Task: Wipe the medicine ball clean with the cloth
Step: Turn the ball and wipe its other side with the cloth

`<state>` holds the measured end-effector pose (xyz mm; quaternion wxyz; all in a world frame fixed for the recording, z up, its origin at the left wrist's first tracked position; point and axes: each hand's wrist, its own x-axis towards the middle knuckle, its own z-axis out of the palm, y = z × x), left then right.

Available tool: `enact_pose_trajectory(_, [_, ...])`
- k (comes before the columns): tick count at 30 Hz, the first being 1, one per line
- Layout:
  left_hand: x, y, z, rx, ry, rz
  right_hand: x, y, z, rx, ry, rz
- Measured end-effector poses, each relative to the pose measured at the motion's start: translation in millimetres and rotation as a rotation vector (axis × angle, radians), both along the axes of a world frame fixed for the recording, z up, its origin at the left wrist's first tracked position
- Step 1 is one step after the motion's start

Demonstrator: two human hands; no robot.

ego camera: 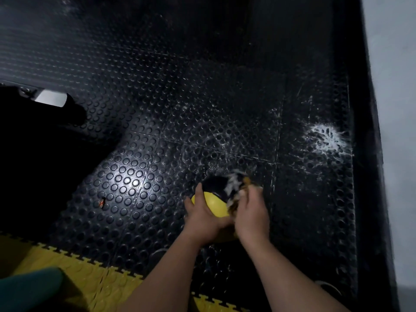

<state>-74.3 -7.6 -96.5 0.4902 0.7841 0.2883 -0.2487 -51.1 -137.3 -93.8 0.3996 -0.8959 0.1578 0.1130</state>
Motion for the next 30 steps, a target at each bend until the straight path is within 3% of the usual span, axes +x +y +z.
enact_pose_trajectory(3, [-3, -8, -1, 0.020, 0.036, -0.002, 25, -14, -5, 0.064, 0.247, -0.287])
enact_pose_trajectory(6, [-3, -1, -5, 0.002, -0.004, 0.021, 15, 4, 4, -0.136, 0.098, -0.034])
enact_pose_trajectory(8, [-3, 3, -8, -0.013, 0.001, 0.023, -4, 5, -1, -0.154, 0.000, 0.099])
enact_pose_trajectory(12, [-6, -2, -6, 0.020, -0.006, -0.003, 22, -23, -19, -0.068, 0.261, -0.203])
enact_pose_trajectory(15, [-4, 4, -6, -0.027, -0.014, 0.028, 22, -6, -2, -0.088, 0.141, -0.031])
enact_pose_trajectory(17, [-2, 10, -7, -0.062, -0.013, 0.035, 4, 6, 11, 0.008, 0.065, 0.035])
enact_pose_trajectory(20, [-6, 4, -4, -0.021, -0.020, 0.003, 20, -14, -8, 0.077, 0.243, -0.229])
enact_pose_trajectory(22, [-6, 2, -6, -0.001, -0.026, 0.001, 36, -18, -5, 0.049, 0.310, -0.261])
enact_pose_trajectory(26, [-4, 11, -12, -0.062, -0.035, 0.039, 5, 17, 15, 0.029, 0.021, 0.127])
enact_pose_trajectory(30, [-4, 0, -11, 0.003, -0.043, 0.001, 27, -3, -1, 0.094, 0.163, -0.143])
